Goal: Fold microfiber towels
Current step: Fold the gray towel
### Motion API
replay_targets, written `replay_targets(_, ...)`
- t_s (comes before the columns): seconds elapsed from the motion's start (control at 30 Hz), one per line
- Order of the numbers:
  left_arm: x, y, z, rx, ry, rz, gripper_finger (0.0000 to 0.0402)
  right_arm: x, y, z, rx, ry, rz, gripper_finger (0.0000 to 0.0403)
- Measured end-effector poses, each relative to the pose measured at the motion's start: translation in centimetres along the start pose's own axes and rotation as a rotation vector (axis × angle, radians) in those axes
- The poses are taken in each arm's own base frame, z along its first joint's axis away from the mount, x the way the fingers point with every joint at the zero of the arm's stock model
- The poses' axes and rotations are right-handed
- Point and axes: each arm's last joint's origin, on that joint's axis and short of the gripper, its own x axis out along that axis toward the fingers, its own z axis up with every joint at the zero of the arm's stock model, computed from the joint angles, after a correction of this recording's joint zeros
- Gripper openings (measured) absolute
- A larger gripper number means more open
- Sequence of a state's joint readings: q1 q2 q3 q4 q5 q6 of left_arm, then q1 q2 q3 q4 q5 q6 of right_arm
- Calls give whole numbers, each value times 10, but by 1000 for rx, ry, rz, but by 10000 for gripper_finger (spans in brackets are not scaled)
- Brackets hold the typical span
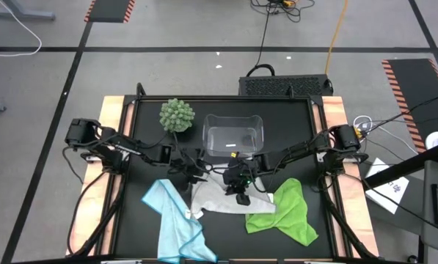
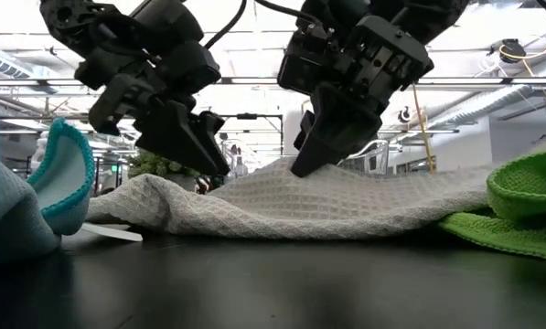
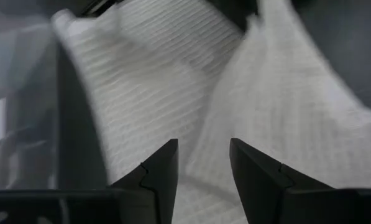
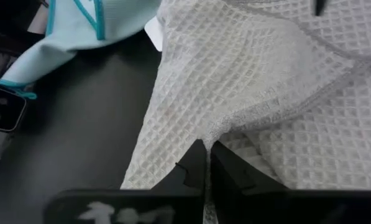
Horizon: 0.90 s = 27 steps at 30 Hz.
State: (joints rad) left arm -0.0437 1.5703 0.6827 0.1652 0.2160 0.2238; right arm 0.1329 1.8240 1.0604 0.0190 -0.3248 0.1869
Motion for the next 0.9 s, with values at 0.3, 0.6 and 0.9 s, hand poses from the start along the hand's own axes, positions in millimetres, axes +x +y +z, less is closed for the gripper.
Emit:
replay_targets(0.3,-2,6,2,92,-67,-115,148,-2,3,9,-68,-9,23,1)
replay_targets(0.6,-4,10,5,100,-105,-155,148,-5,7,21,-125,-18,49,1)
replay_targets(0.9,20,27,-39,-113,81,-54,148,-4,5,7,-19,80,37,1)
